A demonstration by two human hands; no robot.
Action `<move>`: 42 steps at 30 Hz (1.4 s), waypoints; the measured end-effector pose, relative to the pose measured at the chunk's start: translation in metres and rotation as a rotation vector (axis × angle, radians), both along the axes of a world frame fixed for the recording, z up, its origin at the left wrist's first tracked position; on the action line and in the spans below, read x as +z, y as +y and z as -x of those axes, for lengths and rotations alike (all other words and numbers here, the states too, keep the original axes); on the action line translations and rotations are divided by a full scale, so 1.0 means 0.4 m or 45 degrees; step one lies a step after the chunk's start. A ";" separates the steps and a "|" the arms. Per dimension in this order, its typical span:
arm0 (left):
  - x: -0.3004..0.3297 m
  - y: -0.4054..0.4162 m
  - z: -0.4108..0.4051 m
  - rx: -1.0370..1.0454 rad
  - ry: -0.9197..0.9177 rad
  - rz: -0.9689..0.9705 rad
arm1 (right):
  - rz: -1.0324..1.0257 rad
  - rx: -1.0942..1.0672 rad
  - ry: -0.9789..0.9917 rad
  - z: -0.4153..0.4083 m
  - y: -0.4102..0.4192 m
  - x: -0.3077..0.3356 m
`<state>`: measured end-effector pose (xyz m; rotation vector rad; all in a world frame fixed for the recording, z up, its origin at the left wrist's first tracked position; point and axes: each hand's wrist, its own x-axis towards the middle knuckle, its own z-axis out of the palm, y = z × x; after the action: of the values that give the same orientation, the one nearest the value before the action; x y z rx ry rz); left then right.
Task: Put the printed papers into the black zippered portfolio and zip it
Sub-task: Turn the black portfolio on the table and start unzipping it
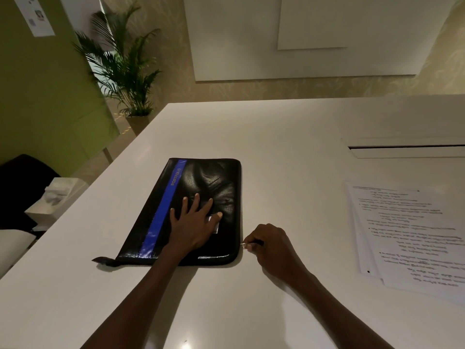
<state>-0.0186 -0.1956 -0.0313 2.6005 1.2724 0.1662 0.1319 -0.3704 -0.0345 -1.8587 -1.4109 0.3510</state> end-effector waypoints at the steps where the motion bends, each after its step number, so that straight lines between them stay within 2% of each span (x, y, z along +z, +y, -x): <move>1: 0.003 0.001 0.006 -0.049 -0.021 0.036 | 0.003 -0.023 -0.011 0.004 -0.002 0.003; 4: 0.005 -0.006 0.045 -0.185 -0.138 0.118 | 0.002 -0.031 -0.068 0.011 -0.006 0.006; 7: -0.011 -0.021 0.077 -0.212 -0.135 0.025 | -0.011 -0.014 -0.113 0.018 -0.011 0.007; 22: -0.030 -0.015 0.052 -0.127 -0.083 -0.092 | 0.061 0.033 -0.126 0.095 -0.054 0.019; 28: -0.025 -0.023 0.050 -0.112 -0.097 -0.086 | 0.000 -0.040 -0.008 0.156 -0.063 0.018; 37: -0.026 -0.025 0.050 -0.119 -0.118 -0.093 | -0.019 -0.124 -0.052 0.219 -0.047 0.002; 39: -0.026 -0.025 0.051 -0.113 -0.179 -0.080 | -0.003 -0.125 -0.047 0.228 -0.043 0.002; 42: -0.009 -0.047 0.062 -0.073 -0.504 -0.031 | -0.009 -0.142 -0.092 0.230 -0.039 0.006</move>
<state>-0.0434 -0.2144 -0.0348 2.4533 1.0567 0.6525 0.0401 -0.3861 -0.0321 -1.9528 -1.3471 0.2248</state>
